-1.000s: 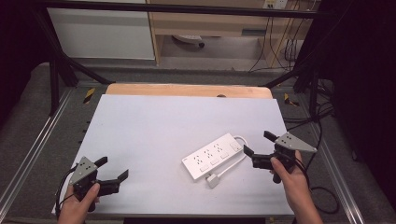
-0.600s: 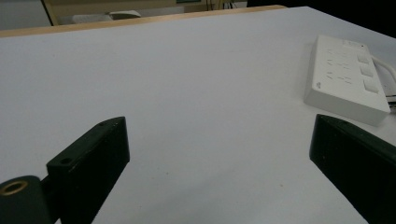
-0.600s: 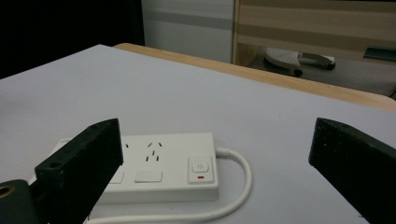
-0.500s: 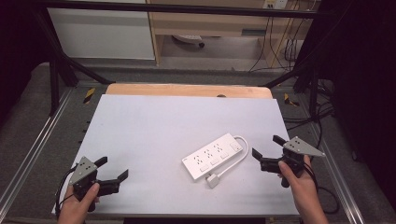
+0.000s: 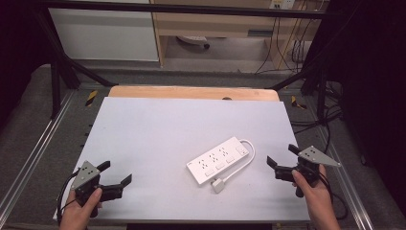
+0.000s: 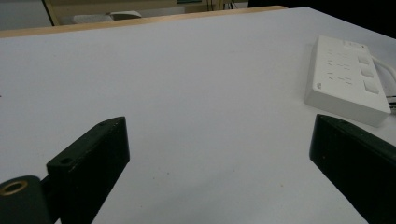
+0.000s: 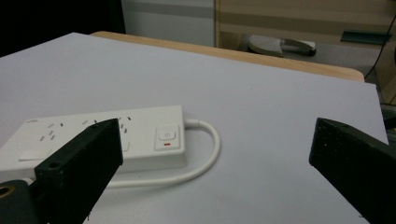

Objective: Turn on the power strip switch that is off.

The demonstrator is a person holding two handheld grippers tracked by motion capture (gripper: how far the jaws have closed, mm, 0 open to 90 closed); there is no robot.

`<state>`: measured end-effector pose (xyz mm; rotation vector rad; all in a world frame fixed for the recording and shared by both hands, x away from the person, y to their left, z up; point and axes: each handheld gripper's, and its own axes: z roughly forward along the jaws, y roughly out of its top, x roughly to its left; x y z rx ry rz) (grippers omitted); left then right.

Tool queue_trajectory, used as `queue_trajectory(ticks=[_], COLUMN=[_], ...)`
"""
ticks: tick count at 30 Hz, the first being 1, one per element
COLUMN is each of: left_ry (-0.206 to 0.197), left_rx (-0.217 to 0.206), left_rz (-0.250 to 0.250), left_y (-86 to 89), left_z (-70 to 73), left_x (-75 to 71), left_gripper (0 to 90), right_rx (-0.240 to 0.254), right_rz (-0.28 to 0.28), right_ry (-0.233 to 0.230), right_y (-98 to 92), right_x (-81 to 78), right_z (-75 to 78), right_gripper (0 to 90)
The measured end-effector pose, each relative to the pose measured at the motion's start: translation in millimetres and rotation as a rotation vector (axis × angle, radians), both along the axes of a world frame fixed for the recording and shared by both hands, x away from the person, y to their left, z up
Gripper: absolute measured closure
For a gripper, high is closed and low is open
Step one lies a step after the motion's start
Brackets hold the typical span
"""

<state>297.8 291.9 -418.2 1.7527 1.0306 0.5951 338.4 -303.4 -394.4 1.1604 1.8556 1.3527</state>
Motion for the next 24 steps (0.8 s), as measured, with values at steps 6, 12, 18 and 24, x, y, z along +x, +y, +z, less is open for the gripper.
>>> queue_trajectory(ticks=[6,12,18,24], left_ry=[0.001,0.0,0.002,0.001], left_rx=[-0.003,-0.002,0.002,0.0], left_rz=[-0.004,-0.008,-0.012,-0.013], left_y=[-0.1,-0.4,-1.0,-1.5], left_z=[0.0,0.1,0.0,0.3], left_x=[0.1,0.0,0.2,0.0], left_gripper=[5.0,5.0,5.0,5.0], right_rx=[-0.003,-0.025,-0.069,-0.111], right_rz=[-0.034,-0.029,0.017,0.065], right_ry=[0.045,0.087,0.127,0.128], right_y=[-10.6,-14.4,-5.8,7.8], right_x=[3.8,6.8,9.9,10.3], right_z=[-20.7,-36.9,-53.6,-57.3], right_gripper=[3.7,4.2,5.0,4.8])
